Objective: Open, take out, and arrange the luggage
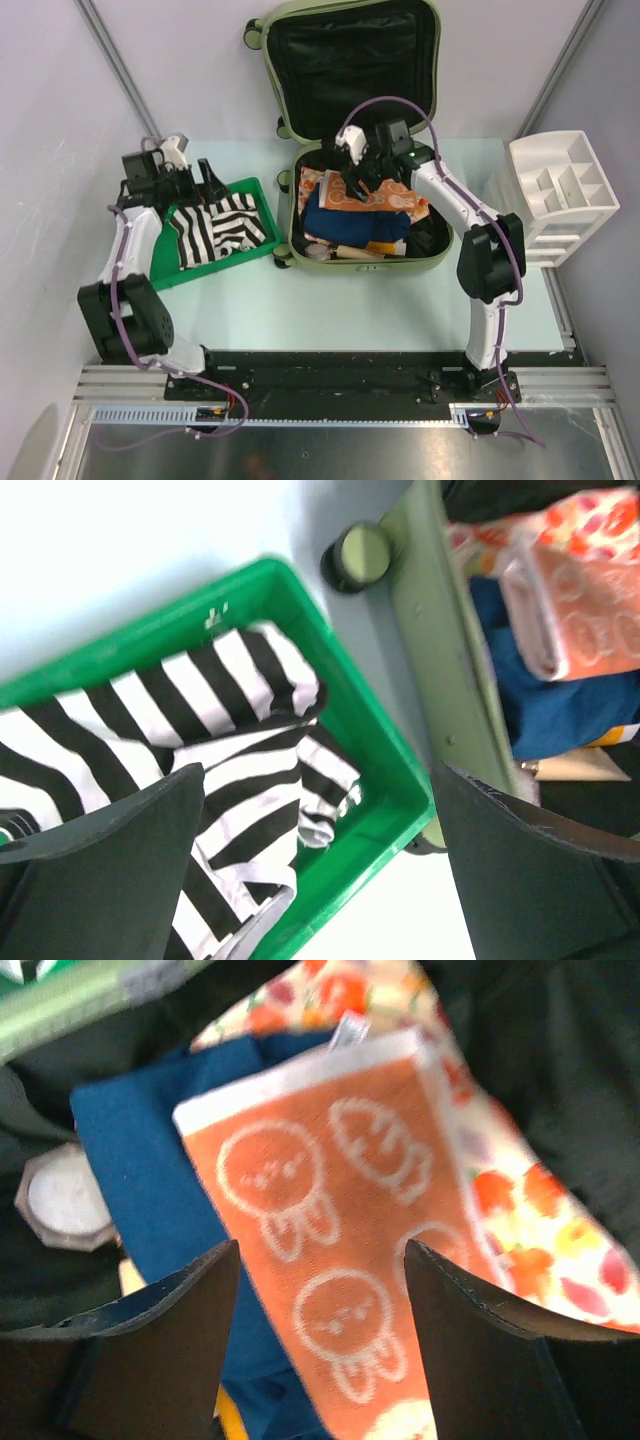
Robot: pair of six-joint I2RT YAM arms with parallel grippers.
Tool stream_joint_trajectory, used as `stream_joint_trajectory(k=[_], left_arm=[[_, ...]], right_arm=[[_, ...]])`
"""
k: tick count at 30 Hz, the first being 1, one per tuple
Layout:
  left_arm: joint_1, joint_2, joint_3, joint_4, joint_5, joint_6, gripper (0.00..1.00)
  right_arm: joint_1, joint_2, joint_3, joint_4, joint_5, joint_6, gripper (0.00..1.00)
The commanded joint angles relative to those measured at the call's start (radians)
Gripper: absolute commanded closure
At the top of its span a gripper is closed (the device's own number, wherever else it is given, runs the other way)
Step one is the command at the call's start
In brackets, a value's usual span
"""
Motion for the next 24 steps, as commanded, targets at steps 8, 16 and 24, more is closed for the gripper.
stream_joint_trajectory(k=[8, 16, 24], left_arm=[[-0.041, -0.192, 0.121, 0.058, -0.081, -0.042, 0.00], [-0.045, -0.241, 0.115, 0.124, -0.009, -0.028, 0.00], [-0.286, -0.125, 0.132, 0.119, -0.068, -0.045, 0.00]], right_arm=[[0.094, 0.081, -0.094, 0.014, 0.109, -0.139, 0.29], [0.068, 0.094, -0.077, 0.060, 0.082, -0.130, 0.66], [0.037, 0.055, -0.050, 0.005, -0.013, -0.120, 0.69]])
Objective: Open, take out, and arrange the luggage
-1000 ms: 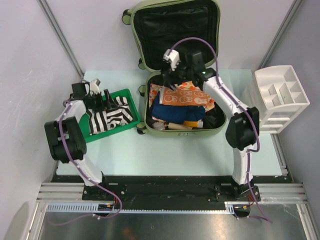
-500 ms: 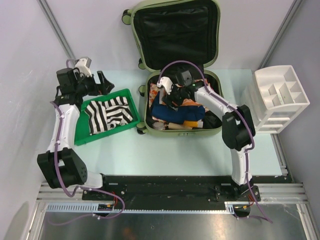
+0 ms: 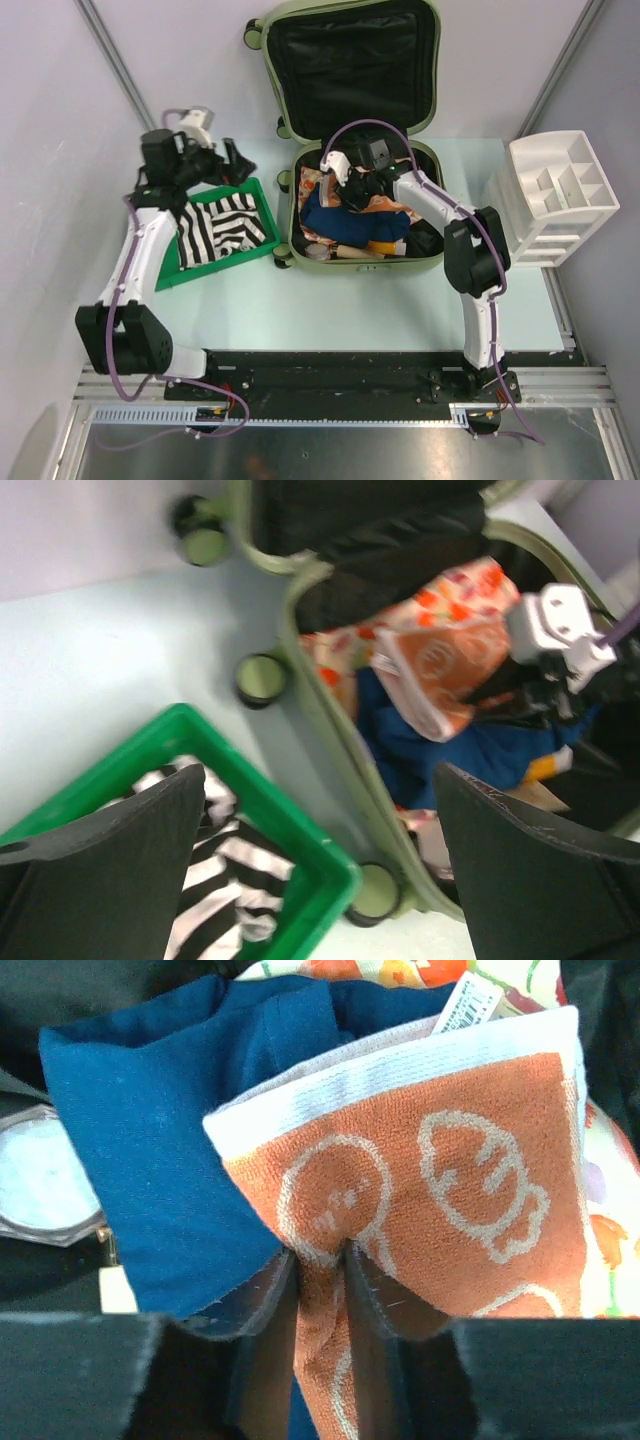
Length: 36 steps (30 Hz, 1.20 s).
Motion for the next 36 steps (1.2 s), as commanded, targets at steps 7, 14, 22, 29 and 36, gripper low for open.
stream_joint_trajectory(k=[7, 14, 22, 29, 36], left_arm=[[-0.219, 0.167, 0.070, 0.022, -0.028, -0.102, 0.00], [-0.219, 0.214, 0.067, 0.031, -0.042, -0.180, 0.00], [-0.279, 0.303, 0.108, 0.045, -0.066, -0.472, 0.00], [-0.369, 0.449, 0.208, 0.059, -0.062, -0.648, 0.00], [-0.415, 0.583, 0.294, 0.073, -0.082, -0.763, 0.00]], right_arm=[[-0.033, 0.000, 0.079, -0.010, -0.048, 0.023, 0.50], [-0.013, 0.047, 0.113, 0.001, -0.046, 0.035, 0.64], [-0.048, -0.032, 0.055, 0.043, -0.164, 0.084, 1.00], [-0.054, -0.133, -0.070, 0.175, -0.198, 0.119, 1.00], [-0.064, -0.144, -0.087, 0.195, -0.198, 0.147, 1.00]])
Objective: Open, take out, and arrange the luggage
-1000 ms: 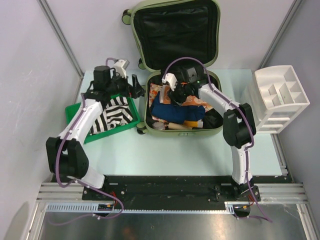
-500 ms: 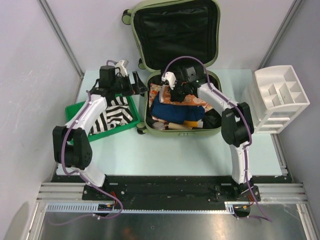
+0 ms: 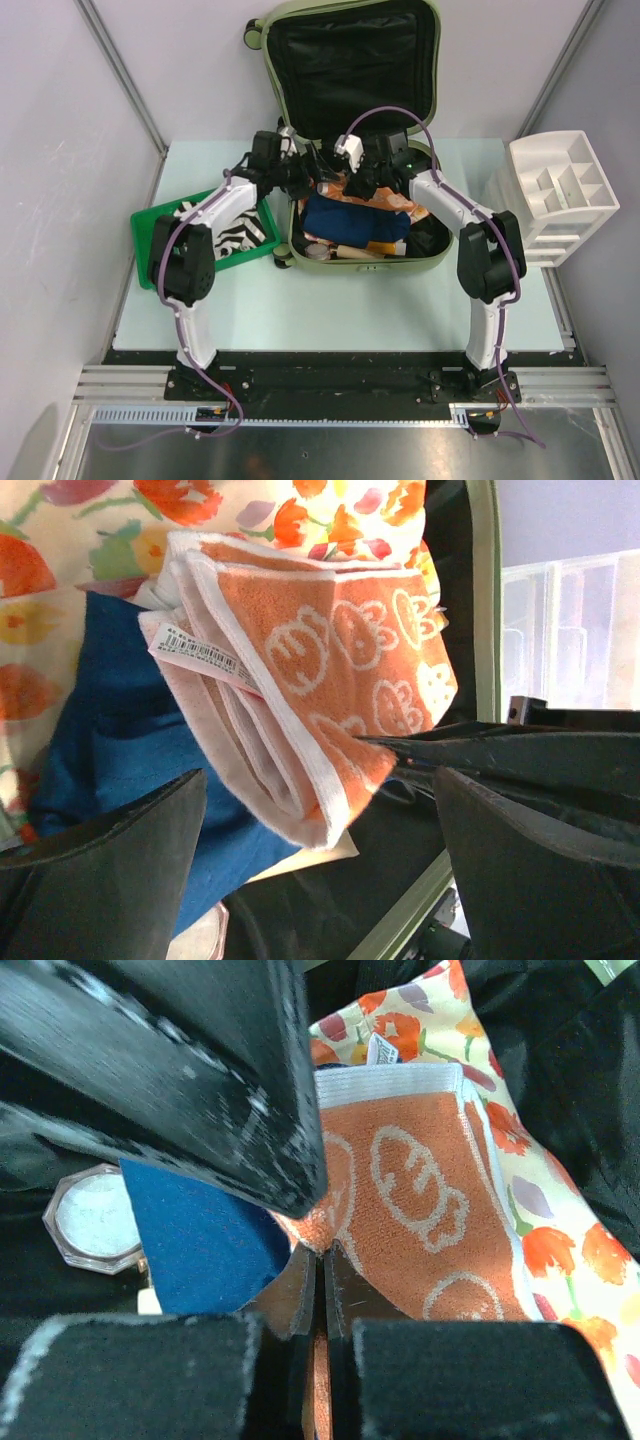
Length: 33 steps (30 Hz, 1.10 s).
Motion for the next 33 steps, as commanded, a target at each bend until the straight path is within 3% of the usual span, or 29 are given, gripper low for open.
stream_joint_trajectory(k=[1, 11, 14, 20, 21, 23, 24, 25, 26, 27, 30, 33], left_arm=[[-0.029, 0.049, 0.080, 0.031, -0.024, -0.115, 0.00], [-0.045, 0.117, 0.078, 0.039, -0.036, -0.160, 0.00], [-0.046, 0.133, 0.111, 0.057, -0.026, -0.151, 0.05], [-0.046, 0.118, 0.167, 0.081, 0.013, -0.072, 0.33], [-0.043, 0.115, 0.161, 0.085, 0.019, -0.066, 0.48], [-0.042, 0.106, 0.155, 0.092, 0.059, -0.054, 0.66], [-0.036, 0.103, 0.145, 0.092, 0.069, -0.051, 0.82], [-0.031, 0.094, 0.137, 0.094, 0.077, -0.048, 0.91], [-0.025, 0.072, 0.126, 0.095, 0.077, -0.033, 0.99], [-0.019, 0.054, 0.099, 0.095, 0.076, -0.022, 1.00], [0.045, -0.020, 0.033, 0.094, 0.077, 0.036, 1.00], [0.114, -0.113, -0.058, 0.086, 0.088, 0.109, 1.00]], right_arm=[[-0.006, -0.053, -0.011, 0.055, -0.035, 0.034, 1.00], [-0.021, -0.069, -0.019, 0.063, -0.056, 0.039, 1.00], [-0.021, -0.078, -0.025, 0.065, -0.087, 0.059, 1.00], [-0.008, -0.104, -0.052, 0.055, -0.122, 0.072, 1.00], [-0.004, -0.115, -0.058, 0.063, -0.127, 0.077, 1.00], [0.000, -0.121, -0.066, 0.069, -0.130, 0.082, 1.00], [0.003, -0.122, -0.066, 0.069, -0.129, 0.091, 1.00], [0.003, -0.124, -0.063, 0.069, -0.130, 0.094, 1.00], [0.003, -0.124, -0.058, 0.066, -0.127, 0.102, 0.95], [0.000, -0.122, -0.045, 0.055, -0.124, 0.108, 0.75], [-0.029, -0.121, -0.016, 0.022, -0.104, 0.154, 0.37], [-0.057, -0.119, -0.011, -0.020, -0.072, 0.183, 0.30]])
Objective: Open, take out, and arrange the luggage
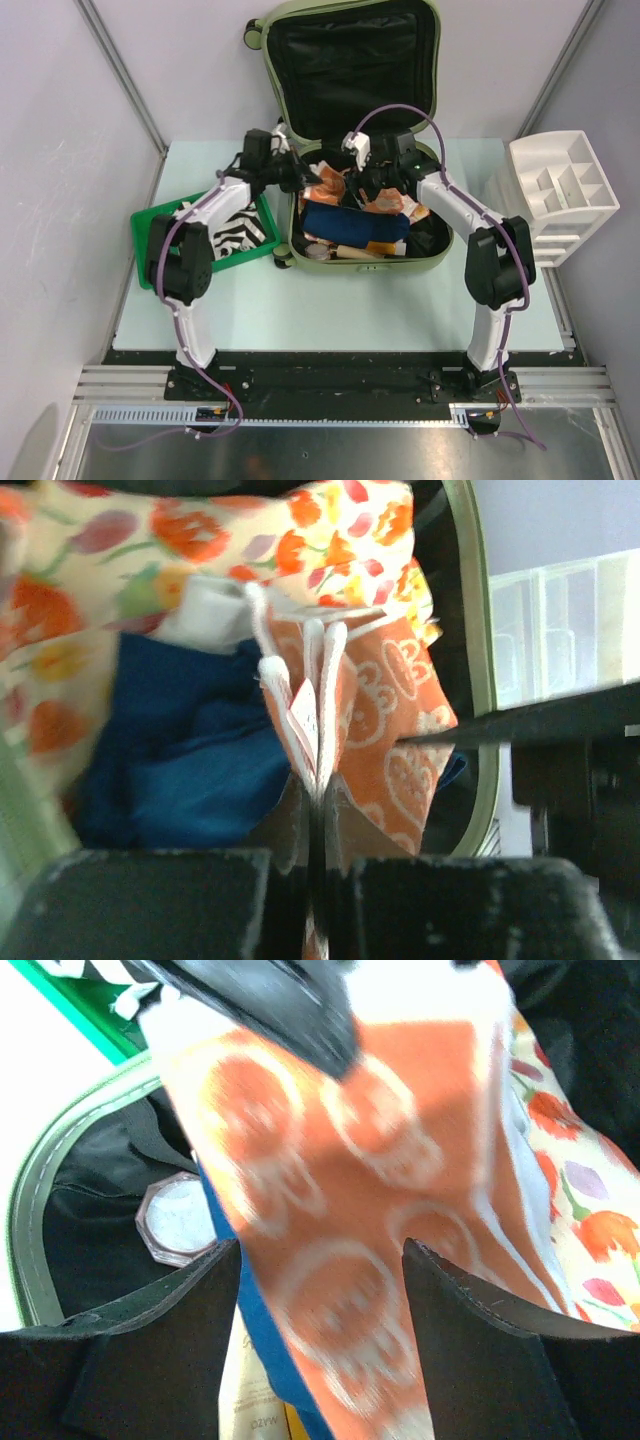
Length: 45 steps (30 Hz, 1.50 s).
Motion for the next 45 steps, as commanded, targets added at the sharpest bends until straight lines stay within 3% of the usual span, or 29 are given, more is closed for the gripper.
stream_joint_trajectory(k=[1, 10, 15, 21, 24, 31, 34, 35, 36, 37, 38, 39, 45], left_arm=[[0.119, -0.198, -0.110, 0.013, 0.035, 0.129, 1.00], [0.375, -0.453, -0.423, -0.023, 0.036, 0.378, 1.00], [0.575, -0.521, -0.535, -0.024, 0.045, 0.493, 1.00], [0.767, -0.567, -0.587, -0.040, 0.015, 0.628, 1.00], [0.843, -0.572, -0.604, -0.070, -0.002, 0.764, 1.00], [0.932, -0.457, -0.583, -0.196, -0.071, 0.922, 0.98], [0.935, -0.437, -0.569, -0.222, -0.077, 0.924, 0.80], [0.938, -0.438, -0.562, -0.228, -0.067, 0.923, 0.58], [0.938, -0.444, -0.546, -0.244, -0.058, 0.921, 0.47], [0.938, -0.472, -0.538, -0.245, -0.041, 0.919, 0.20], [0.938, -0.496, -0.526, -0.247, -0.029, 0.918, 0.14], [0.935, -0.518, -0.519, -0.245, -0.021, 0.916, 0.00], [0.860, -0.677, -0.468, -0.241, -0.090, 0.895, 0.00]], right_arm=[[-0.057, -0.051, 0.045, -0.051, 0.032, 0.056, 0.30], [-0.140, 0.022, -0.029, -0.173, 0.201, 0.036, 0.34], [-0.176, 0.073, 0.014, -0.181, 0.177, 0.089, 0.35], [-0.174, 0.088, 0.051, -0.196, 0.160, 0.091, 0.34], [-0.174, 0.087, 0.056, -0.209, 0.158, 0.082, 0.34], [-0.177, 0.078, 0.065, -0.221, 0.160, 0.065, 0.34], [-0.180, 0.067, 0.083, -0.229, 0.154, 0.049, 0.33], [-0.180, 0.058, 0.092, -0.232, 0.151, 0.042, 0.32], [-0.180, 0.050, 0.095, -0.232, 0.143, 0.030, 0.31], [-0.179, 0.045, 0.099, -0.233, 0.140, 0.022, 0.31], [-0.176, 0.038, 0.103, -0.227, 0.137, 0.019, 0.31], [-0.171, 0.022, 0.105, -0.221, 0.138, 0.016, 0.31], [-0.052, -0.041, 0.057, -0.120, 0.178, -0.018, 0.31]])
